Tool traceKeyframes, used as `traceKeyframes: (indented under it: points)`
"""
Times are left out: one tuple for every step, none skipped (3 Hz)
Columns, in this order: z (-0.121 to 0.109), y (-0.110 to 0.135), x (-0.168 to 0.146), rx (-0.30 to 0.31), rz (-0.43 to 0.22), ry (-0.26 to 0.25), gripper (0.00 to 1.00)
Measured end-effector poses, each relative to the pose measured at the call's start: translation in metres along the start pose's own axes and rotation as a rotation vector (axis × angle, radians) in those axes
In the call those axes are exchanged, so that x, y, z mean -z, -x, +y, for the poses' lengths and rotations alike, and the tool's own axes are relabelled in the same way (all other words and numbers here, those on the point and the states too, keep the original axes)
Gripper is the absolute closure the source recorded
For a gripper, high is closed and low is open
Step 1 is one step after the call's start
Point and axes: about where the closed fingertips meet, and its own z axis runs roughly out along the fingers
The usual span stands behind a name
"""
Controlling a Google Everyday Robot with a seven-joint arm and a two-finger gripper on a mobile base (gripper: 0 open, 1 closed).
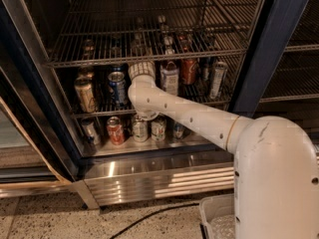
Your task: Pick water bottle from middle shelf of fridge
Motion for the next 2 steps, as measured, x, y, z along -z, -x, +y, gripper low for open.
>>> traceKeyframes:
  points:
    - [0.0000,0.0000,0.0000,0.000,0.000,0.000,0.88]
    - [-0.0002,0.0001,0.0000,0.000,0.000,0.000,1.00]
